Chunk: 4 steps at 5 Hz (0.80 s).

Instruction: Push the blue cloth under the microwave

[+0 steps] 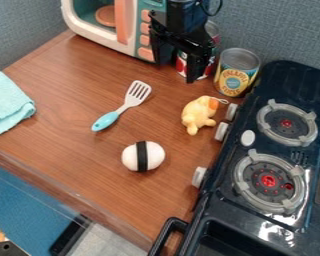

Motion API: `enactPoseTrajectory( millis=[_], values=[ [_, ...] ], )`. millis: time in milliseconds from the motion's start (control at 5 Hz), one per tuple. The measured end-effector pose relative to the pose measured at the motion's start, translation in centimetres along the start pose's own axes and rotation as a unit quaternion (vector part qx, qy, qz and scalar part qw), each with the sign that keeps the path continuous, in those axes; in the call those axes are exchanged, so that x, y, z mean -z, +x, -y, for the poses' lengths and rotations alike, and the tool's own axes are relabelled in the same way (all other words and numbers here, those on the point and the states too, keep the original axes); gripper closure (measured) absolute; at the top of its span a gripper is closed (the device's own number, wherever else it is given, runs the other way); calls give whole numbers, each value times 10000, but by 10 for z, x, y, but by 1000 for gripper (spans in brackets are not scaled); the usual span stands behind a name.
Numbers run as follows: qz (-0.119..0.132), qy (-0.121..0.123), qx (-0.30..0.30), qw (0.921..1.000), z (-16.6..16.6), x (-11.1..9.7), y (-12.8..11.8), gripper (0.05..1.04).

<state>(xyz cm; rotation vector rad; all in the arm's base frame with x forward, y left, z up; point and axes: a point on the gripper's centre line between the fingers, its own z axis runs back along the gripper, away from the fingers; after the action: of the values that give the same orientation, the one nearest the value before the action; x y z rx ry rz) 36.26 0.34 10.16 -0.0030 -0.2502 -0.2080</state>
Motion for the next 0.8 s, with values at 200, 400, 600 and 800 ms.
enactPoseTrajectory(
  millis=[200, 400, 600, 800],
  values=[
    [-164, -39, -5, 9999, 1, 10, -4, 83],
    [-319, -106, -63, 9994, -10, 12, -12, 83],
    [-477, -50, -453, 9978, -41, 16, -34, 83],
    [-387, 17, -1228, 9917, -80, 2, -73, 83]
  ],
)
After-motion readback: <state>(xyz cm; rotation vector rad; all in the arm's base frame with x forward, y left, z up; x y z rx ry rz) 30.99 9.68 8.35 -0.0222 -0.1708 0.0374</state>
